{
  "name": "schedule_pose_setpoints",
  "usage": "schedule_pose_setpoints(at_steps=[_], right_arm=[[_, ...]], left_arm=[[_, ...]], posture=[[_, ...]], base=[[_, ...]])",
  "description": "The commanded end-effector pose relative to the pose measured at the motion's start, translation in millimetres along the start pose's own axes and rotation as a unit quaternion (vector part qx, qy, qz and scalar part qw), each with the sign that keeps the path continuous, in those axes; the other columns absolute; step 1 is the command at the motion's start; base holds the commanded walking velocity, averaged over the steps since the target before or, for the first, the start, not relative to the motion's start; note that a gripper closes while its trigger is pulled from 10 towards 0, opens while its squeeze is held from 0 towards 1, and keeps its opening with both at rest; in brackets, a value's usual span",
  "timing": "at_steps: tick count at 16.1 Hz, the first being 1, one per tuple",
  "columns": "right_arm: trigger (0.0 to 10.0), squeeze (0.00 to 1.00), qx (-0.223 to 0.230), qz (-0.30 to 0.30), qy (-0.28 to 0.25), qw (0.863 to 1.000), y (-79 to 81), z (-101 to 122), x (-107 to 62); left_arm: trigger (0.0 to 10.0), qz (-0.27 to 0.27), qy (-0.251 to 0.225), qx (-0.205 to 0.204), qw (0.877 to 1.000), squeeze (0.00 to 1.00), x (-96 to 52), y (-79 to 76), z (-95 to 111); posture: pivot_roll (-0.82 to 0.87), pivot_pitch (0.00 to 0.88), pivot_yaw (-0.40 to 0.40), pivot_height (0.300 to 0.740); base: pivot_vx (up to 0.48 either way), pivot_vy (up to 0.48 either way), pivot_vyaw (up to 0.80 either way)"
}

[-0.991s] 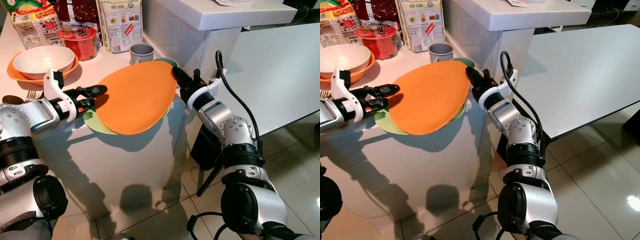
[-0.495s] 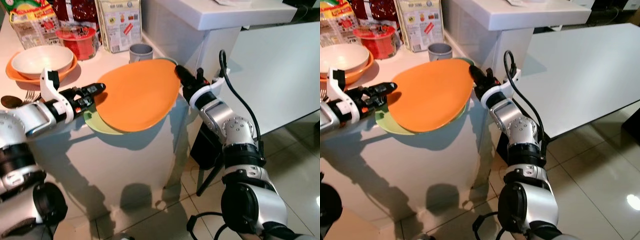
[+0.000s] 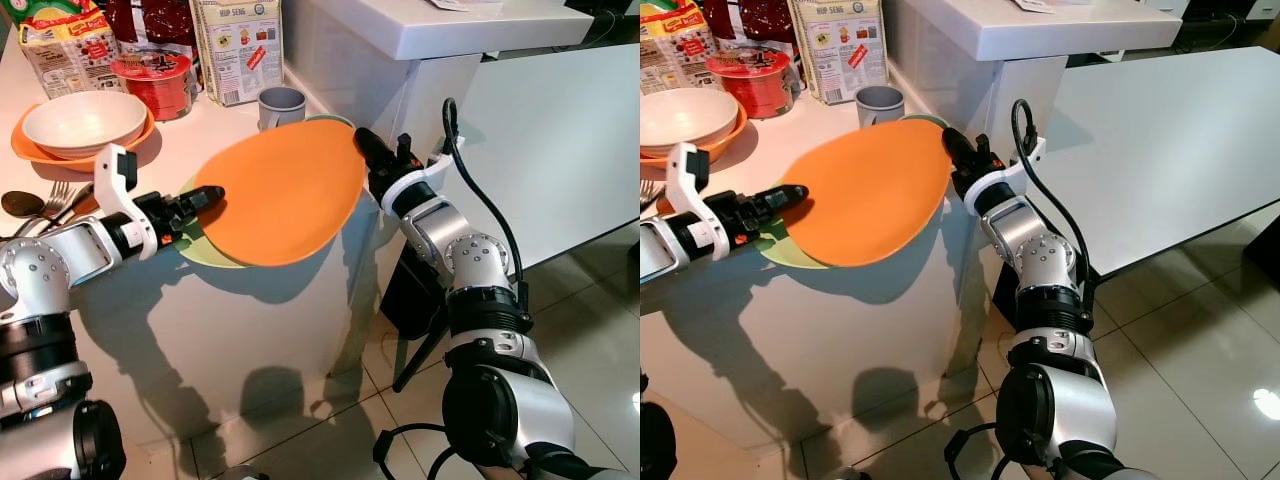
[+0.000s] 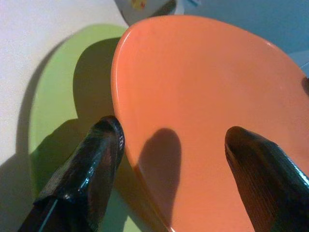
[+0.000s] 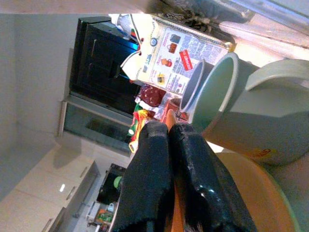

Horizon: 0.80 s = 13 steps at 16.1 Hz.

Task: Setting the table

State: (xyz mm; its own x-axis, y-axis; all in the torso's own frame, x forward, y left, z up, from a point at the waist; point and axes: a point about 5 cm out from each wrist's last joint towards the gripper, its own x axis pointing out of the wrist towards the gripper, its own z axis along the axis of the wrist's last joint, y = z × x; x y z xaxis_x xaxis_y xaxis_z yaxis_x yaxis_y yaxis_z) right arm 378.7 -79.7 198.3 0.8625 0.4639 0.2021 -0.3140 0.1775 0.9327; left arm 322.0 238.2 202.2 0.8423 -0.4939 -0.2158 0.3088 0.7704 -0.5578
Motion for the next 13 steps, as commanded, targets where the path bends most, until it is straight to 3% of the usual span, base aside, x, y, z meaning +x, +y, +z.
schedule_pose_setpoints(at_steps=[1,4,5,6,8,13], right_arm=[[0.0,0.0,0.006,0.027,0.052,0.998,15.0,-22.9,12.0],[0.0,0.0,0.005,0.031,0.051,0.998,16.4,-22.4,12.4],[0.0,0.0,0.005,0.032,0.051,0.998,16.9,-22.2,12.5],[0.0,0.0,0.005,0.033,0.051,0.998,17.3,-22.1,12.7],[0.0,0.0,0.004,0.035,0.051,0.998,17.9,-21.9,13.2],[0.0,0.0,0.004,0.04,0.049,0.998,21.0,-21.5,15.4]], left_arm=[[10.0,-0.089,-0.001,0.02,0.996,0.0,13.1,-29.4,1.7],[10.0,-0.116,-0.015,-0.086,0.989,0.0,16.1,-30.4,9.3],[10.0,-0.124,-0.02,-0.104,0.987,0.0,16.1,-29.9,11.2],[7.7,-0.124,-0.011,-0.098,0.987,0.0,16.1,-30.2,9.4],[0.0,-0.133,0.017,-0.097,0.986,0.0,17.3,-33.1,1.1],[0.0,-0.165,0.045,-0.13,0.977,0.0,21.0,-42.5,-7.7]], posture=[[0.0,0.0,-0.041,0.74],[0.0,0.0,-0.041,0.74],[0.0,0.0,-0.041,0.74],[0.0,0.0,-0.041,0.74],[0.01,0.0,-0.043,0.74],[0.0,0.0,-0.043,0.74]], base=[[0.0,0.0,0.0],[0.0,0.0,0.0],[0.0,0.0,0.0],[0.0,0.0,0.0],[0.0,0.0,0.0],[0.0,0.0,0.0]])
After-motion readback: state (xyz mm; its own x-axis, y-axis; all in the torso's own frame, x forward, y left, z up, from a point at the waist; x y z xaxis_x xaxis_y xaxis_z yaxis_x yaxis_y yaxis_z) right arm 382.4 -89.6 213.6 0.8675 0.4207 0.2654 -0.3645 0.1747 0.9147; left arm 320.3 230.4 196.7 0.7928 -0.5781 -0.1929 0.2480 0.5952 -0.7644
